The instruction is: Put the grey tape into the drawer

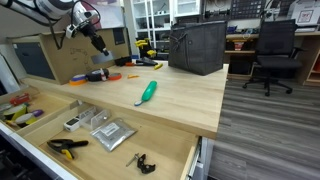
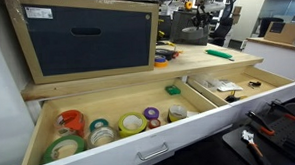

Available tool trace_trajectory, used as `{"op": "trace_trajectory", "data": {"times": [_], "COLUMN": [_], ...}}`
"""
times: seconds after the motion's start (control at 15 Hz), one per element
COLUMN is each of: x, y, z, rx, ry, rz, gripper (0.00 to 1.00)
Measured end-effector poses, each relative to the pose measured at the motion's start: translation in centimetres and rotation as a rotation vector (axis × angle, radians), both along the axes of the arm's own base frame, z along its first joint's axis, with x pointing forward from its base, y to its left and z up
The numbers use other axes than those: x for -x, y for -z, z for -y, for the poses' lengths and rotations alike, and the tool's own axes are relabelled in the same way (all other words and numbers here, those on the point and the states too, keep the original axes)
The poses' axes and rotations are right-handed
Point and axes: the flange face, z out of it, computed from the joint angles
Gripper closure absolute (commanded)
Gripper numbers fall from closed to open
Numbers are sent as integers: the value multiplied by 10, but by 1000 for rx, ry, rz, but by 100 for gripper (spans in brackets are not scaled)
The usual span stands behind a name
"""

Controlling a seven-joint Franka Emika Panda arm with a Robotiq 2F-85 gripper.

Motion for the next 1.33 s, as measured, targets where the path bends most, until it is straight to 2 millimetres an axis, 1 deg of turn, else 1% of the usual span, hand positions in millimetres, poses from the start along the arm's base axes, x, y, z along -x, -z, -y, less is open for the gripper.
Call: {"op": "trace_trajectory", "data": {"times": [0.27, 0.47, 0.8, 0.93, 1.07, 1.13, 1.33], "x": [49, 93, 178, 205, 226, 233, 245], "y": [1, -1, -8, -13, -19, -23, -30], "z": [-1, -8, -42, -56, -68, -73, -85], "rx": [-21, -40, -61, -64, -62, -62, -69], "ry": [-12, -39, -125, -166, -217, -240, -306], "rz": [-14, -30, -41, -39, -35, -33, -32], "gripper": [89, 89, 89, 89, 89, 89, 89]}}
